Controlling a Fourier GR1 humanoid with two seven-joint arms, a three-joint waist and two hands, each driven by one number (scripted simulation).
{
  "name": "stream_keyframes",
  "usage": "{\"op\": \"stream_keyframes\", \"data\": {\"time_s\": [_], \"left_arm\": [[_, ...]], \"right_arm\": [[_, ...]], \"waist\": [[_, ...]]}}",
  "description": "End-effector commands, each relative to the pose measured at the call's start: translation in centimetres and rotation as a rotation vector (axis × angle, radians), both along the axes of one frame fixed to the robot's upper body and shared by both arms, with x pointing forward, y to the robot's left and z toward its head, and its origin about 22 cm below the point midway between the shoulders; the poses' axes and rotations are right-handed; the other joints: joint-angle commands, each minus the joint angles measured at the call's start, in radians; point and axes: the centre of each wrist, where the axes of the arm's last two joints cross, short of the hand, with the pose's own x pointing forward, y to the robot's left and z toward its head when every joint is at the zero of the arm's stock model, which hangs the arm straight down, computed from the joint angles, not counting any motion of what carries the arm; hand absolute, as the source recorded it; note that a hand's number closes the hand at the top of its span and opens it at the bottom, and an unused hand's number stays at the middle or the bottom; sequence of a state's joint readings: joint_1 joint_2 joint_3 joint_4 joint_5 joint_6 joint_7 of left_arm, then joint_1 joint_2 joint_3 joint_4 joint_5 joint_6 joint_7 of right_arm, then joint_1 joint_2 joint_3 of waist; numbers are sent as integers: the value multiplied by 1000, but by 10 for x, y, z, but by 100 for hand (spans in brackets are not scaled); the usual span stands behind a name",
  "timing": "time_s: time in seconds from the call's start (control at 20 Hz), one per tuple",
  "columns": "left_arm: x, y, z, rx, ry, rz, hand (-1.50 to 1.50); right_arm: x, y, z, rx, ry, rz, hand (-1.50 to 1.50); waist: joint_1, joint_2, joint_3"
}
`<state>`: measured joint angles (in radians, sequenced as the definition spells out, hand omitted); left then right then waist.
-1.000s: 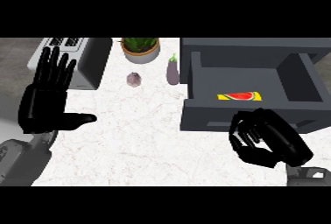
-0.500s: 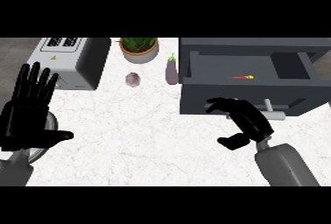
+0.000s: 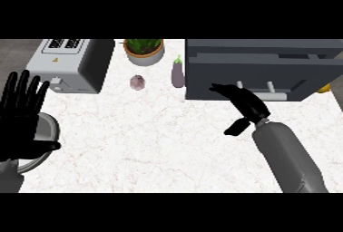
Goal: Pick up the cup, place it into the drawer and close the drawer
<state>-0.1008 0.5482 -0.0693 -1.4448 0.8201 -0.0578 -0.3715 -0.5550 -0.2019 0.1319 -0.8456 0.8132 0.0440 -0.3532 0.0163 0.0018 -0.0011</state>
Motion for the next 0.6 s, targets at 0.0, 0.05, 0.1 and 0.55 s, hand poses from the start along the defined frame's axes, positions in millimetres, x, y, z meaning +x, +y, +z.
{"op": "stream_keyframes", "data": {"time_s": [0.0,0.05,0.1,0.55], "left_arm": [[6,-7,-3,-9,1,-25,-150],[1,-3,-12,4,-27,-21,-150],[4,-8,4,-3,-14,-32,-150],[-1,6,6,-8,-17,-81,-150]], "right_arm": [[19,-10,-14,36,34,-17,-150],[32,-37,7,68,20,-29,-150],[35,8,-3,72,55,-23,-150],[61,-49,30,30,67,-67,-150]], "waist": [[8,7,2],[16,11,2],[19,9,3],[63,27,5]]}}
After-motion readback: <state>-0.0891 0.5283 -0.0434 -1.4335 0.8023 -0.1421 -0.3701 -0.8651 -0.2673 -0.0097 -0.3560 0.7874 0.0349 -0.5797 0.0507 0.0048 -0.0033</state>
